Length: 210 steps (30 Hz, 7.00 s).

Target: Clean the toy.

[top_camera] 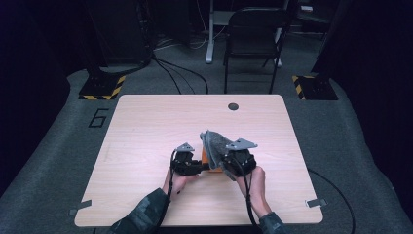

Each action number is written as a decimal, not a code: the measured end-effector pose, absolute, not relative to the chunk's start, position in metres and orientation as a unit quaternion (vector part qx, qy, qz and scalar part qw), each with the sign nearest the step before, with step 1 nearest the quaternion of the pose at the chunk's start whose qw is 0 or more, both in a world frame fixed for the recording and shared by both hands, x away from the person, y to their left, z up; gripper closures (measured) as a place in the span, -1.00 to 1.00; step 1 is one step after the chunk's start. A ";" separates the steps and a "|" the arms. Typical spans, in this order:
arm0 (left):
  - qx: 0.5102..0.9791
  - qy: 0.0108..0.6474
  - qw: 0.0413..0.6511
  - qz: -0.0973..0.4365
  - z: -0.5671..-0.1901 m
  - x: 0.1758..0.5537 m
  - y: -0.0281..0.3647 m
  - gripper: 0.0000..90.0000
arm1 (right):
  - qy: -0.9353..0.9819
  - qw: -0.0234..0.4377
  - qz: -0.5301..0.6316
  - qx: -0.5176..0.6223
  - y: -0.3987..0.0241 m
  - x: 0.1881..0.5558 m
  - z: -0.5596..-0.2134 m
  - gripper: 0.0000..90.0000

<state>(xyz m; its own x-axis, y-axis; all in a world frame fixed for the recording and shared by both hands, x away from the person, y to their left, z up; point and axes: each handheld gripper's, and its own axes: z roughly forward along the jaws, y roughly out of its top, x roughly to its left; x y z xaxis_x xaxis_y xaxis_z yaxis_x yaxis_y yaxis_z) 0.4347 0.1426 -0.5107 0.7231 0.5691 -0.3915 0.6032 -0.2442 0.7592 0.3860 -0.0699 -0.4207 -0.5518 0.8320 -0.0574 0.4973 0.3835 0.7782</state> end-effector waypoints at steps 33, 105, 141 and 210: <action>0.799 0.351 0.488 0.006 -0.509 0.433 0.135 0.66 | 0.790 0.210 0.242 0.523 -0.147 0.435 -0.496 0.68; 0.812 0.333 0.479 0.030 -0.510 0.432 0.131 0.63 | 0.797 0.247 0.320 0.449 -0.112 0.400 -0.426 0.70; 0.879 0.179 0.419 0.144 -0.508 0.428 0.126 -0.55 | 0.806 0.244 0.289 0.455 -0.113 0.412 -0.450 0.73; 0.788 0.358 0.500 0.002 -0.488 0.427 0.126 0.61 | 0.760 0.274 0.388 0.444 -0.140 0.380 -0.388 0.70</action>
